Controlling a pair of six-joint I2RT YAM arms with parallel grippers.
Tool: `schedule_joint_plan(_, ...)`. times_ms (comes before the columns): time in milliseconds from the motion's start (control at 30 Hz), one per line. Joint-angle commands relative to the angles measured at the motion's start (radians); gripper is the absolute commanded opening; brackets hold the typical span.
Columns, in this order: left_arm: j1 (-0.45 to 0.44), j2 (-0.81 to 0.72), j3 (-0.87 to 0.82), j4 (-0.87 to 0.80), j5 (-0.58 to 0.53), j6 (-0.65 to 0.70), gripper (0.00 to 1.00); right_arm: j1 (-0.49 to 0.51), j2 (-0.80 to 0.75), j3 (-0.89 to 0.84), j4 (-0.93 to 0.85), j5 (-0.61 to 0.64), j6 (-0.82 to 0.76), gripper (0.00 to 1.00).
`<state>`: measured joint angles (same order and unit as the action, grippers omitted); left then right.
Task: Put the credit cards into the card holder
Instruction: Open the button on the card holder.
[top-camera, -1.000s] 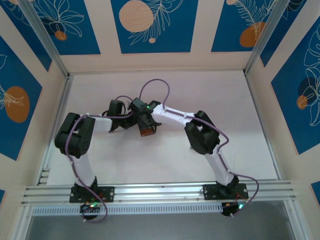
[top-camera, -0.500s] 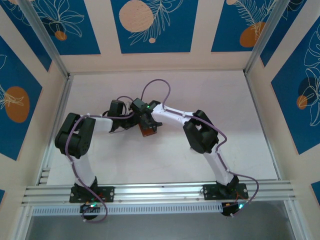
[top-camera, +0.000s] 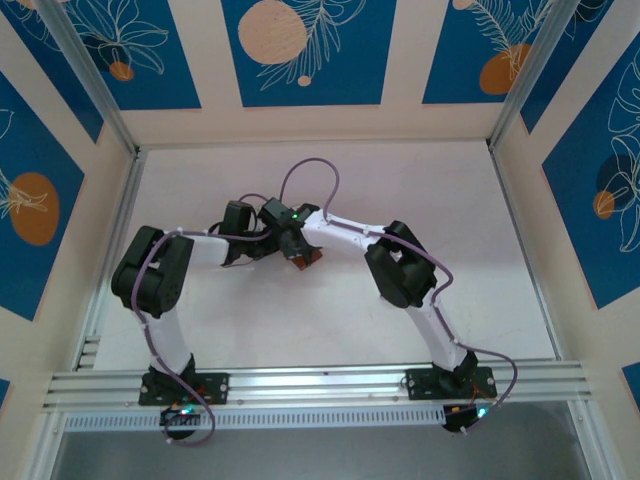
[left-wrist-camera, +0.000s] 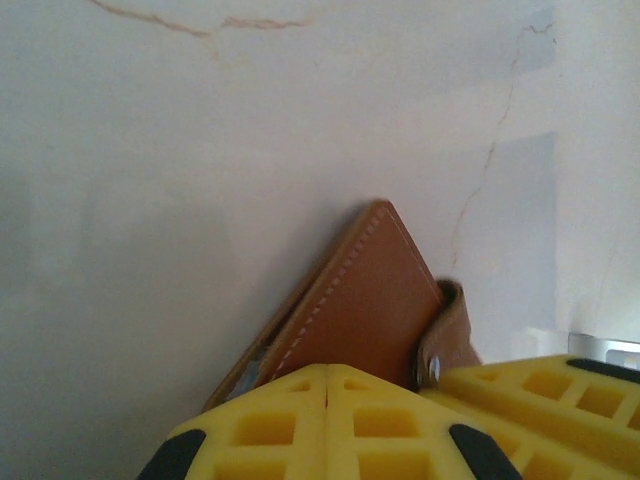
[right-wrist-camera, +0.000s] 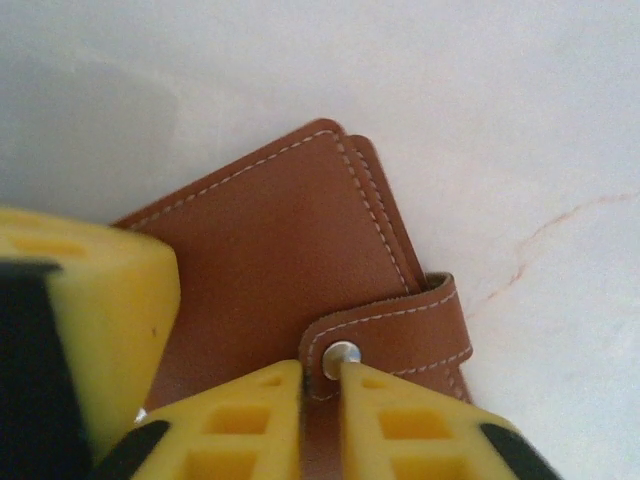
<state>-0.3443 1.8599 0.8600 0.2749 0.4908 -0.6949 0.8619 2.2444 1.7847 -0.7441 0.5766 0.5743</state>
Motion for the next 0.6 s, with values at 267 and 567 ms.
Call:
schedule_joint_plan(267, -0.032, 0.054, -0.045, -0.151, -0.005, 0.06, 0.0, -0.038, -0.059, -0.046, 0.023, 0.104, -0.005, 0.0)
schedule_joint_plan(567, -0.033, 0.054, -0.058, -0.154, -0.017, 0.072, 0.0, -0.08, -0.055, -0.021, -0.004, 0.108, 0.013, 0.0)
